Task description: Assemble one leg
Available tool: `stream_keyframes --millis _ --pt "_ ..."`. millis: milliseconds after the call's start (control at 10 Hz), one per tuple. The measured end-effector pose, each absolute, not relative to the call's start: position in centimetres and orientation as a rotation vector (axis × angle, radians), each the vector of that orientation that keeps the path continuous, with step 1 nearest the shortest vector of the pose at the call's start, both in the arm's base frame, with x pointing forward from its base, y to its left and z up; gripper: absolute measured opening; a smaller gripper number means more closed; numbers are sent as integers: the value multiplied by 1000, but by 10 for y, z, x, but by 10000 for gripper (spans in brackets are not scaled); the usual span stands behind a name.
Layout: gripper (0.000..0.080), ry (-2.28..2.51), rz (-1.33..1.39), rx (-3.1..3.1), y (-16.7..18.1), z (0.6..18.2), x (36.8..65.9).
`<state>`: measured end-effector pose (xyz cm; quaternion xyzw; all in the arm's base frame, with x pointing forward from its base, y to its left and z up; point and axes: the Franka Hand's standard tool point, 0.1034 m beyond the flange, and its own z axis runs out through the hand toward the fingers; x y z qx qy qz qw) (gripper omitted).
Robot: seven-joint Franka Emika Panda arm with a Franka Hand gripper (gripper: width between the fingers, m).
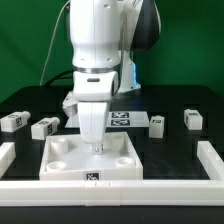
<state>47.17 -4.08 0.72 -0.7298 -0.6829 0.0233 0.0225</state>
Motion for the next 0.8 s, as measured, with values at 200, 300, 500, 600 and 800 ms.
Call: stream_keyframes --millis 200,300,500,600,800 --pt "559 -2111 71 -2265 -43 7 472" --pt "346 -2110 72 -2266 -42 7 472" --pt "195 -2109 73 -2265 -42 7 471" --pt "74 -2108 68 -2270 -42 8 472" --pt "60 -2109 64 -2273 -43 8 473"
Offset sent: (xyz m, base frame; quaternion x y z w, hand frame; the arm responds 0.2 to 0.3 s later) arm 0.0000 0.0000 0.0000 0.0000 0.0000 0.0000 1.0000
